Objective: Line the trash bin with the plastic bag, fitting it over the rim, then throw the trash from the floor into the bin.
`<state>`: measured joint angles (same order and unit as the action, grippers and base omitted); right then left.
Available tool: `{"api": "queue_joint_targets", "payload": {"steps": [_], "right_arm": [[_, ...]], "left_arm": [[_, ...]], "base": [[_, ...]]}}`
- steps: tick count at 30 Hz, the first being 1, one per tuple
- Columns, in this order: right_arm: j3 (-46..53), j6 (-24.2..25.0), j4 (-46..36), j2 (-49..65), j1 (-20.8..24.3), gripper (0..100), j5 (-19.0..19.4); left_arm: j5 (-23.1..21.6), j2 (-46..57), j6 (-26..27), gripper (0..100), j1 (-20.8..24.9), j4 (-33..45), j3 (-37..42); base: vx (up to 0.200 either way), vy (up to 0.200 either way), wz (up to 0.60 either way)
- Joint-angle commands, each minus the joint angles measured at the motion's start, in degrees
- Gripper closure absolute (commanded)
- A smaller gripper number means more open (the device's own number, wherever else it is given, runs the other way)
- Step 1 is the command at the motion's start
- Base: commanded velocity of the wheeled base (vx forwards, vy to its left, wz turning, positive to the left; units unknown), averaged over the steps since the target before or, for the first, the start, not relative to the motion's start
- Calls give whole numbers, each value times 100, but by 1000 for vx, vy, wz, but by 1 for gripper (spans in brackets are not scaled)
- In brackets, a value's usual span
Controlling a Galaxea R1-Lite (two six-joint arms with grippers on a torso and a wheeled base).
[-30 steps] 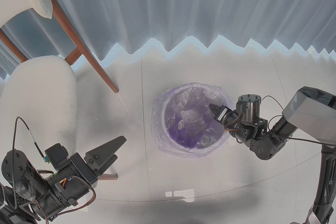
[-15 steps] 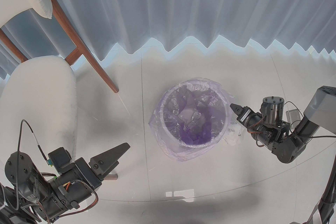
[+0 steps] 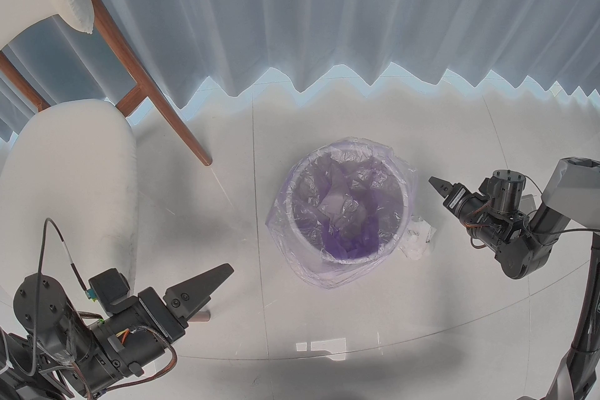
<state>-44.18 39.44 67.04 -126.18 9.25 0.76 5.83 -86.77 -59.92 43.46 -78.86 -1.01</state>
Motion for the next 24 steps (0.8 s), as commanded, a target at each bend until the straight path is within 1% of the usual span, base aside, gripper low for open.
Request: {"api": "queue_joint_targets", "payload": {"steps": [1, 5, 12, 19, 20, 24], "right_arm": [[-196, -200, 284, -468, 94, 0, 250], [-451, -226, 301, -653, 165, 0, 338], [-1181, -217, 231, -1110, 156, 0, 338], [-1655, -217, 99, -1409, 165, 0, 338], [-1752, -217, 2, -1453, 165, 100, 338], [-2068, -208, -68, -1611, 165, 100, 346]], "left_arm": [[41, 11, -2, 0, -4, 11, 101], [41, 11, -2, 0, 5, -6, 101], [68, 11, -2, 0, -4, 11, 101], [120, 2, -11, 0, -4, 11, 101], [112, -6, -11, 0, -13, 11, 101], [120, -24, -11, 0, -13, 20, 101]], "base": [[0, 0, 0], [0, 0, 0], [0, 0, 0], [0, 0, 0], [0, 0, 0], [0, 0, 0]]}}
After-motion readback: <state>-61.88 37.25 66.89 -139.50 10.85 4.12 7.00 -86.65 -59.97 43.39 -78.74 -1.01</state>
